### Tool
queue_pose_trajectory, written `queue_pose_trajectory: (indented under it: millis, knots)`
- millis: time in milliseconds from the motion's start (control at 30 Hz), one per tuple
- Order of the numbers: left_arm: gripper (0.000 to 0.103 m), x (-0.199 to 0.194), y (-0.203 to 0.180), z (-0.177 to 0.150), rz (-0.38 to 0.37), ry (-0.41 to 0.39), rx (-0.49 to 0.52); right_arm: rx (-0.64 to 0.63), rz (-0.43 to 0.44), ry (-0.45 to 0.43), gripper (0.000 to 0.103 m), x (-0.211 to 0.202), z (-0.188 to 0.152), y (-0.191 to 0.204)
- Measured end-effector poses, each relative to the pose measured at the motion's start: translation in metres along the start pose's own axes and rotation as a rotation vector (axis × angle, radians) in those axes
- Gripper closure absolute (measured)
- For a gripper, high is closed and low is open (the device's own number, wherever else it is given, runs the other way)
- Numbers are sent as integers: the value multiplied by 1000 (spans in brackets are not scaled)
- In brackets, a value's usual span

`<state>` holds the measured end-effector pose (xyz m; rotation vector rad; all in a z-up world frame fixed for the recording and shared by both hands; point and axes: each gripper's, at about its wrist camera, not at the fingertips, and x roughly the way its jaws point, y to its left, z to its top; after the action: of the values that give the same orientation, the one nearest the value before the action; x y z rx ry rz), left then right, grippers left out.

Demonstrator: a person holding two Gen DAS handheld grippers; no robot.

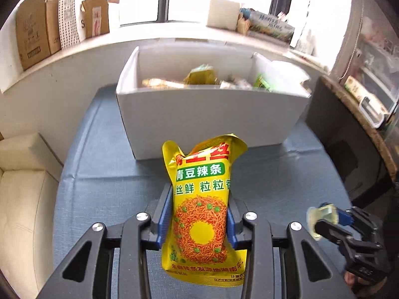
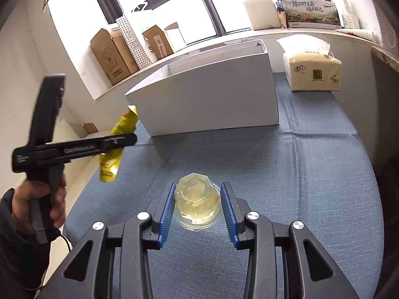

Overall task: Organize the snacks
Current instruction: 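Drop the yellow bag into the box with the left tool while the right drops the jelly cup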

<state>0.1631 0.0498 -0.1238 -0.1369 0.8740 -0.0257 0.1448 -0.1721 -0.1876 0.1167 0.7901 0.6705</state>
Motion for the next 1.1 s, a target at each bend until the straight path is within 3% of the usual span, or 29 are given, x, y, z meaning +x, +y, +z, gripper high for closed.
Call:
queue_pose_trajectory:
  millis: [167, 333, 600, 867, 900, 933, 967, 1000, 1100]
  knots:
    - [63, -33, -3, 31, -24, -76, 18, 0, 9, -37, 63, -10, 24, 3]
    - [63, -46, -8, 73, -26, -135, 44, -53, -10, -103, 63, -19, 73, 13]
    - [63, -12, 4, 153, 17, -152, 60, -158, -78, -169, 63, -4, 158, 28]
    - [60, 43, 17, 189, 46, -131, 61, -158, -157, -112, 62, 61, 220, 9]
    - [47, 48, 18, 190, 47, -135, 52, -169, -171, -106, 60, 69, 223, 8]
    - [18, 55, 20, 191, 46, -126, 53, -173, -181, -91, 51, 77, 226, 5]
    - [8, 60, 22, 190, 48, -108, 44, -165, -202, -62, 16, 85, 228, 2]
    - [3, 61, 26, 189, 48, -112, 18, -149, -229, -47, 0, 90, 228, -2]
    - [0, 51, 34, 183, 8, -163, -12, -136, -239, -94, 0, 85, 223, -8]
